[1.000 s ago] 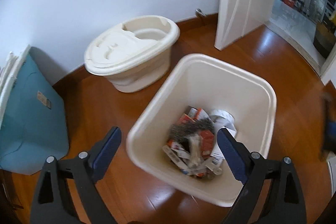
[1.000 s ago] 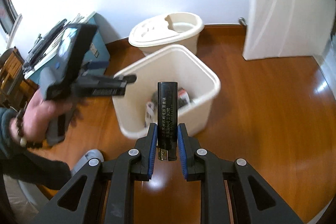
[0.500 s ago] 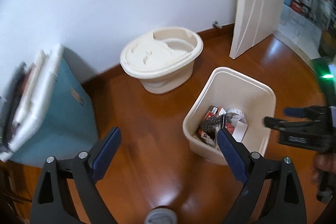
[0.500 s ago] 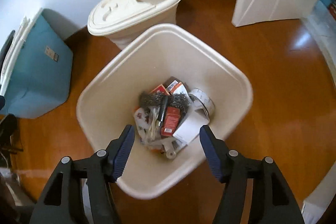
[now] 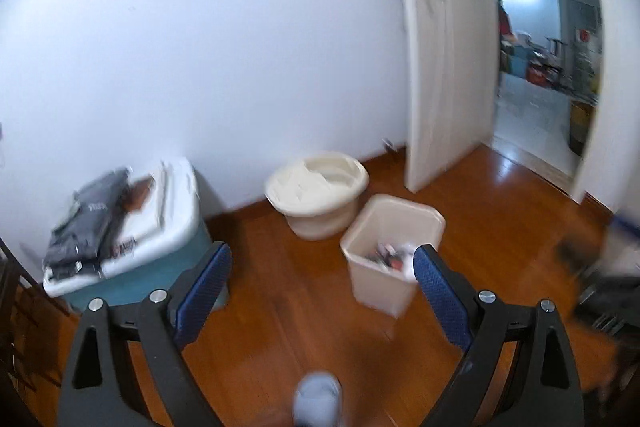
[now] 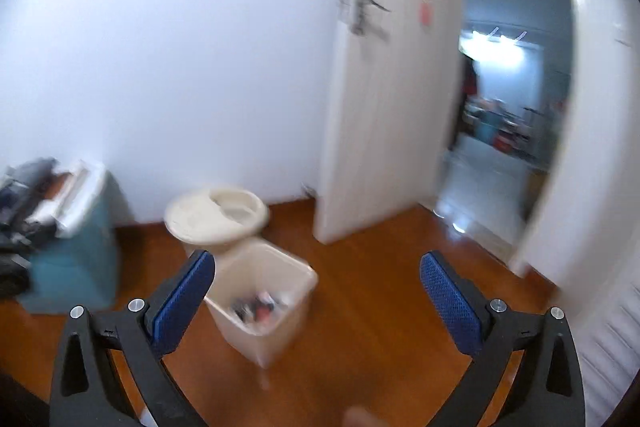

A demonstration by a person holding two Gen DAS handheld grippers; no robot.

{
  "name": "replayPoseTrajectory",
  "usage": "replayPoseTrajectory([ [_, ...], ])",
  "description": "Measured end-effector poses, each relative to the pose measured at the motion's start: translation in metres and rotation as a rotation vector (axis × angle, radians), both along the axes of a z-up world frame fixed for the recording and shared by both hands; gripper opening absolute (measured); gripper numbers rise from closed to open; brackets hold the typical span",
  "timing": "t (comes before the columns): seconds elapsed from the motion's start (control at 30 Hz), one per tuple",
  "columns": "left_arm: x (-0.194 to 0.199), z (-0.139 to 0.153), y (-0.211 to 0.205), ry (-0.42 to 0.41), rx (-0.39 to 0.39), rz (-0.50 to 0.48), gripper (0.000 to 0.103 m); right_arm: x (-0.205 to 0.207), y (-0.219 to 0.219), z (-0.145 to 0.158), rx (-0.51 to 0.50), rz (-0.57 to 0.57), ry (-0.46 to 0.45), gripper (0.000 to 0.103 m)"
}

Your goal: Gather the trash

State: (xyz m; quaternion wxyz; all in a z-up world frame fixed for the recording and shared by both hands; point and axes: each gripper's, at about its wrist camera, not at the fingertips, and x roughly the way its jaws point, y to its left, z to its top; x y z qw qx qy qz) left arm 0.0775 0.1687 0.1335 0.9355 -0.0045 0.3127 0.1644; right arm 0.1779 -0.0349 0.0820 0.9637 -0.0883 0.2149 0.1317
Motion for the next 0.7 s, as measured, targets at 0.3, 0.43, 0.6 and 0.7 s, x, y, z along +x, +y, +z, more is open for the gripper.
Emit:
replayPoseTrajectory([
  [0.3,-0.096,-0.032,-0.059,0.126,-0.017,-0.146,0.093,-0.121,-0.060,-0.027,-0.003,0.102,0.217,0.103],
  [0.43,-0.121,-0.036,-0.063,0.138,-0.068,-0.140,0.093,-0.169,-0.083,-0.032,-0.025,0.109,0.239,0.103],
  [0.6,-0.134,-0.026,-0.063,0.126,-0.073,-0.115,0.093,-0.216,-0.082,-0.029,-0.032,0.124,0.218,0.103],
  [0.7,-0.137,-0.022,-0.063,0.129,-0.077,-0.108,0.093,-0.221,-0.078,-0.032,-0.035,0.131,0.243,0.103],
])
